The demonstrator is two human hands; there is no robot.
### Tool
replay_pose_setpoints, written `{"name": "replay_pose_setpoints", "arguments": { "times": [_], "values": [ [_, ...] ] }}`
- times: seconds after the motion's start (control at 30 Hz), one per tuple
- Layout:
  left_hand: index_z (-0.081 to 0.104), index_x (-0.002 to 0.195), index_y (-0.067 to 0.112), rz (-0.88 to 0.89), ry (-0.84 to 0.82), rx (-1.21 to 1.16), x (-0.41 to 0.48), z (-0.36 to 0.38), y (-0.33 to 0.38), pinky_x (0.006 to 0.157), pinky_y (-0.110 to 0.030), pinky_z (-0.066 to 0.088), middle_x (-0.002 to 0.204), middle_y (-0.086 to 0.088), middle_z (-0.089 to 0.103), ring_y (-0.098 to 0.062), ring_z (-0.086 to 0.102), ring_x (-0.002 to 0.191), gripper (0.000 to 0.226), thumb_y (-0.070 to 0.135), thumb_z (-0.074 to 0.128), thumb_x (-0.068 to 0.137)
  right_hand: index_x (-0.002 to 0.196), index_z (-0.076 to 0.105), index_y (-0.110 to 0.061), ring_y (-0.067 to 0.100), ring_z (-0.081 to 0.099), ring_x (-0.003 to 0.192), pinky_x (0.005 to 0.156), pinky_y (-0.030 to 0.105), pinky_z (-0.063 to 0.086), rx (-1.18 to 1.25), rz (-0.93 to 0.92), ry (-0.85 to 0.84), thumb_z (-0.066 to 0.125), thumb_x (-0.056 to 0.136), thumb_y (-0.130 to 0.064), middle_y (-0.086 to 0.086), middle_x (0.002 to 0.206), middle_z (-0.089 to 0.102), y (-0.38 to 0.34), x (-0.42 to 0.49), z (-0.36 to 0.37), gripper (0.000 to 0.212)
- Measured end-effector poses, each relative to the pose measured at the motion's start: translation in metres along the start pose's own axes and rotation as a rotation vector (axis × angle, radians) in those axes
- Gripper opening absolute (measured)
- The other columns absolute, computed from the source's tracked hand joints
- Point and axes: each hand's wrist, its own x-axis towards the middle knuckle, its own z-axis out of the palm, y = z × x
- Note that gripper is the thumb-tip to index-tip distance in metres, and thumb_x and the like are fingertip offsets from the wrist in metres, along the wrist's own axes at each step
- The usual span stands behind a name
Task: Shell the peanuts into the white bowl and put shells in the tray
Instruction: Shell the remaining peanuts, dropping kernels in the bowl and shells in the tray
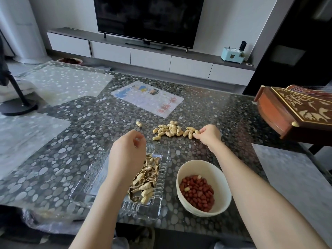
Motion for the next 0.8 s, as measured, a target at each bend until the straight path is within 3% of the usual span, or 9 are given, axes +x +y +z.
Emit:
{"name": "replay_pose_setpoints", "arguments": {
  "times": [0.1,0.23,0.37,0.47,0.53,0.63,0.7,0.8],
  "values": [
    [0.064,0.104,0.016,0.029,-0.036,0.009,-0.003,0.001,0.004,0.054,-0.021,0.041,0.078,0.008,0.059,-0.01,0.055,0.064,0.017,0.022,0.05,0.096,0.086,0.068,-0.001,0.026,0.065,0.076,0.076,0.04,0.053,0.097,-0.109,0.026,0.072,0.082,-0.021,0.016,0.087,0.072,-0.003,-0.014,-0.013,0.02],
    [0.066,0.09,0.012,0.045,-0.183,-0.185,-0.011,0.005,0.016,0.057,-0.027,0.046,0.076,-0.001,0.066,-0.017,0.055,0.061,0.025,0.03,0.05,0.096,0.075,0.066,-0.016,0.01,0.061,0.059,0.063,0.028,0.053,0.363,-0.371,-0.147,0.076,0.08,-0.016,0.004,0.071,0.071,-0.015,-0.07,-0.051,0.011],
    [0.067,0.079,0.01,-0.044,-0.426,-0.556,-0.028,0.009,0.034,0.063,-0.028,0.045,0.064,0.003,0.062,-0.012,0.054,0.06,0.047,0.05,0.046,0.089,0.079,0.072,-0.018,0.006,0.067,0.068,0.065,0.018,0.053,0.49,-0.558,-0.274,0.079,0.074,-0.011,-0.002,0.078,0.075,-0.011,-0.145,-0.077,0.01],
    [0.065,0.075,0.006,-0.012,-0.579,-0.663,-0.041,0.011,0.042,0.064,-0.024,0.042,0.062,0.001,0.056,-0.009,0.049,0.059,0.054,0.056,0.046,0.081,0.075,0.07,-0.023,0.002,0.069,0.076,0.07,0.012,0.05,0.545,-0.645,-0.188,0.08,0.071,-0.007,-0.011,0.078,0.074,0.001,-0.181,-0.082,0.019],
    [0.062,0.078,0.001,0.043,-0.643,-0.67,-0.048,0.012,0.044,0.063,-0.026,0.038,0.063,-0.001,0.051,-0.012,0.044,0.06,0.055,0.054,0.049,0.08,0.074,0.069,-0.022,0.006,0.069,0.077,0.072,0.014,0.05,0.532,-0.71,-0.132,0.082,0.07,-0.009,-0.01,0.077,0.072,0.009,-0.193,-0.082,0.018],
    [0.056,0.083,-0.007,0.094,-0.699,-0.673,-0.051,0.013,0.044,0.061,-0.028,0.03,0.064,-0.004,0.043,-0.017,0.036,0.062,0.057,0.05,0.056,0.081,0.076,0.069,-0.023,0.014,0.067,0.078,0.075,0.025,0.054,0.558,-0.695,-0.144,0.082,0.07,-0.012,-0.006,0.077,0.07,0.018,-0.196,-0.081,0.019],
    [0.057,0.084,-0.006,0.082,-0.733,-0.716,-0.053,0.015,0.044,0.062,-0.028,0.029,0.066,-0.005,0.042,-0.017,0.035,0.064,0.057,0.051,0.06,0.08,0.08,0.07,-0.024,0.012,0.068,0.078,0.076,0.024,0.055,0.62,-0.656,-0.173,0.081,0.07,-0.015,-0.004,0.079,0.072,0.023,-0.198,-0.081,0.018],
    [0.061,0.074,0.012,0.12,-0.727,-0.693,-0.058,0.019,0.047,0.061,-0.029,0.03,0.064,-0.002,0.042,-0.016,0.036,0.062,0.042,0.053,0.058,0.082,0.09,0.072,-0.02,0.012,0.07,0.083,0.078,0.027,0.056,0.706,-0.566,-0.247,0.074,0.073,-0.031,-0.001,0.086,0.074,0.031,-0.201,-0.085,0.021]
  ]
}}
